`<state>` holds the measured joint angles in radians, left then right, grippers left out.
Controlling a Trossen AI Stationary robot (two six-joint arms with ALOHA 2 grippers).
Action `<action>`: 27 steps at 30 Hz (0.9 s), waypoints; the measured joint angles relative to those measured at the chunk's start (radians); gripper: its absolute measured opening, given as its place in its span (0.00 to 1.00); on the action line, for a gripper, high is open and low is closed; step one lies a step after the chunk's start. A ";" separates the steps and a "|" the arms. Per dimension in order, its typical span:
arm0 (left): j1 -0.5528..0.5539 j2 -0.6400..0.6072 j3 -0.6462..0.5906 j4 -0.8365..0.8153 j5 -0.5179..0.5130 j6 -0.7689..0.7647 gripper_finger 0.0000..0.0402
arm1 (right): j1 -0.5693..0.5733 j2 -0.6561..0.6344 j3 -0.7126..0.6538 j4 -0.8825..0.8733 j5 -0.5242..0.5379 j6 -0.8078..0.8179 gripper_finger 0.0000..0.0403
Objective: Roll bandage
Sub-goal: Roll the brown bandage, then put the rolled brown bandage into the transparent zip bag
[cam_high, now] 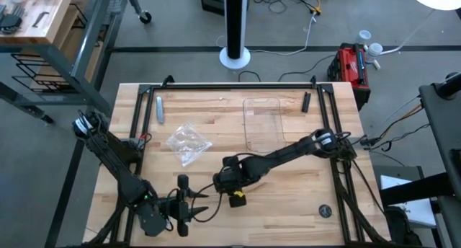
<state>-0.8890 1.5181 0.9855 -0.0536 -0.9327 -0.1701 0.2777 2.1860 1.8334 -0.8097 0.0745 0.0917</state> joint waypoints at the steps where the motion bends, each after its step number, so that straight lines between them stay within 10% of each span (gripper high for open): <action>1: 0.000 0.000 0.000 0.001 0.000 0.000 0.39 | -0.005 0.000 -0.004 0.002 0.001 0.002 0.49; 9: 0.000 0.000 0.000 0.033 0.000 -0.001 0.36 | -0.021 -0.003 0.005 0.003 0.004 -0.019 0.72; 27: 0.001 0.000 0.000 0.071 0.001 0.003 0.38 | -0.039 -0.175 -0.084 -0.023 -0.042 -0.112 0.62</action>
<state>-0.8883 1.5181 0.9855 0.0174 -0.9322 -0.1669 0.2386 2.0108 1.7496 -0.8325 0.0326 -0.0206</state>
